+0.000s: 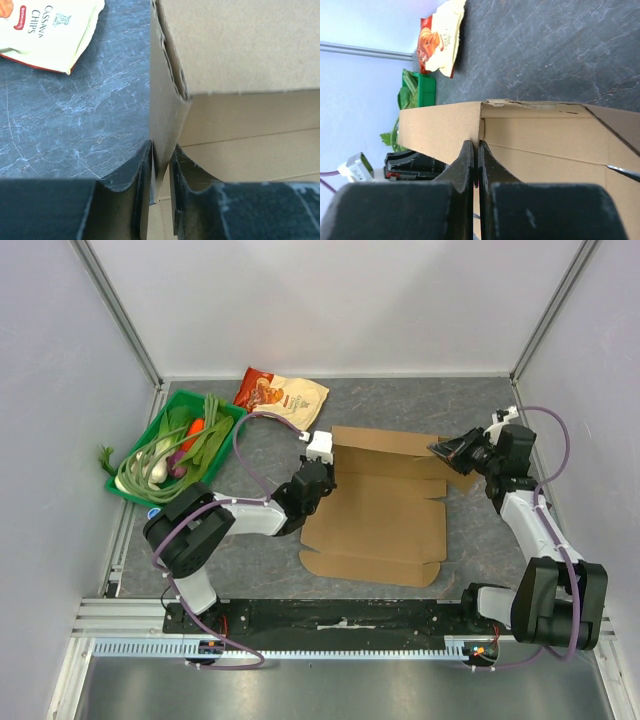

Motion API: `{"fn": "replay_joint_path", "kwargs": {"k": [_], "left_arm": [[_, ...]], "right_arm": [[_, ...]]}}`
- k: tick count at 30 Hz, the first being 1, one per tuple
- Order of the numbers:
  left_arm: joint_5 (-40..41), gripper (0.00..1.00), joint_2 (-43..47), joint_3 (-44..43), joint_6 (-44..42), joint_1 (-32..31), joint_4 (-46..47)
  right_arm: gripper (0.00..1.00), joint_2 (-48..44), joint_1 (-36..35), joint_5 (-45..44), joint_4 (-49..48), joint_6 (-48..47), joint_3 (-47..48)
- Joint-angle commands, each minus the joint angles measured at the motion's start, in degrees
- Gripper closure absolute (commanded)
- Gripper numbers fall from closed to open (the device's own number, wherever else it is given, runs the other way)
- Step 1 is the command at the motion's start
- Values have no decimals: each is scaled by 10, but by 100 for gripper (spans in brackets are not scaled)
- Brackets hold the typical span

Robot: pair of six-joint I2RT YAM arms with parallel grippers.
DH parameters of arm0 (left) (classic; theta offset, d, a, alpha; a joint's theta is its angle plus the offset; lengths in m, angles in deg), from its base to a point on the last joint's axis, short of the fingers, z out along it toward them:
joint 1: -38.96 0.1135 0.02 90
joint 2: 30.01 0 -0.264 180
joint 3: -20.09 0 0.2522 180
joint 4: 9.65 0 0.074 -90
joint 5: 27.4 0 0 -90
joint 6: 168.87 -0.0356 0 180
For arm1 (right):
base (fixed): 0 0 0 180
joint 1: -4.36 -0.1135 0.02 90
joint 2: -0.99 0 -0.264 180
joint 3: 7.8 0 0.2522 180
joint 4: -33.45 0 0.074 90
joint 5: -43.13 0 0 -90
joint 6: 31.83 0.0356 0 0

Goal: Fold the paper box

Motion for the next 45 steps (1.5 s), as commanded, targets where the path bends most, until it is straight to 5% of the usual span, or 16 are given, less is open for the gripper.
{"fn": "replay_joint_path", "kwargs": {"k": [1,5,10,14,15,16,18,19,22,26,32,36,41,45], "left_arm": [[26,70,15,20,-11,-3,30],[35,46,48,54,16,-3,28],[18,38,88,95,37,-2,46],[14,33,104,112,37,0,51],[9,33,103,106,35,0,42],[6,33,97,90,29,0,25],[5,33,89,73,23,0,10],[4,33,78,57,20,0,1],[1,33,63,36,16,0,-12],[1,33,31,13,15,1,-18],[22,37,-9,-25,11,10,-23],[36,51,-10,-24,3,13,-5],[36,75,-11,-28,3,17,-3],[39,91,4,-16,24,17,-15]], "right_arm": [[100,-12,8,34,-90,58,-34],[100,-18,26,58,-192,113,-80],[100,0,31,86,-239,139,-87],[100,4,31,89,-188,108,-70],[94,5,31,88,-177,95,-64],[63,6,31,88,-166,86,-61],[42,1,31,82,-102,26,-41],[18,-7,31,71,-74,3,-34],[2,-47,32,-3,65,-100,10],[2,-101,31,-142,248,-208,67],[2,-175,29,-235,292,-253,3],[40,-163,8,-203,254,-254,-42],[57,-130,-69,-245,176,-254,-79],[72,-121,-133,-365,126,-229,-103]]}}
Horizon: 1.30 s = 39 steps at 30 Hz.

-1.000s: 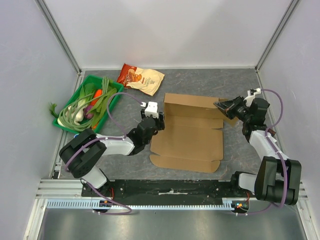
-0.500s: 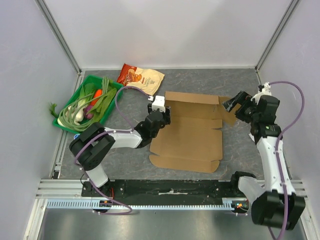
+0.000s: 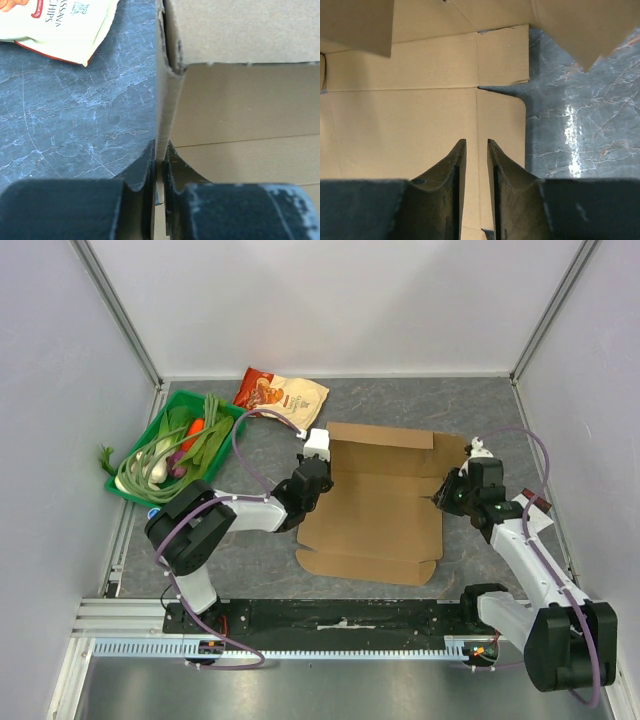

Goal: Fold the paper box

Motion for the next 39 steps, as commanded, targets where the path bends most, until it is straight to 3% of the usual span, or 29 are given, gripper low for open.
{"fn": "replay_joint_path", "kwargs": {"k": [1,4,10,23,28,33,36,39], "left_arm": [[20,93,19,-4,17,2,14],[22,97,32,10,35,3,6],[34,98,50,34,45,2,8],[35,98,62,44,49,2,10],[34,98,66,47,56,2,6],[41,98,69,44,60,3,-2],[69,98,78,43,74,2,-22],[101,98,86,45,96,3,-43]], "right_arm": [[76,4,-39,-149,-81,12,-16],[84,29,-39,-177,-104,-1,-19],[100,84,-40,-188,-157,-7,-26],[100,129,-53,-219,-297,39,-106],[100,166,-54,-246,-274,83,-91],[100,99,-52,-228,-375,156,-175],[100,76,-45,-213,-276,165,-120],[89,39,-26,-170,-226,175,-101]]}}
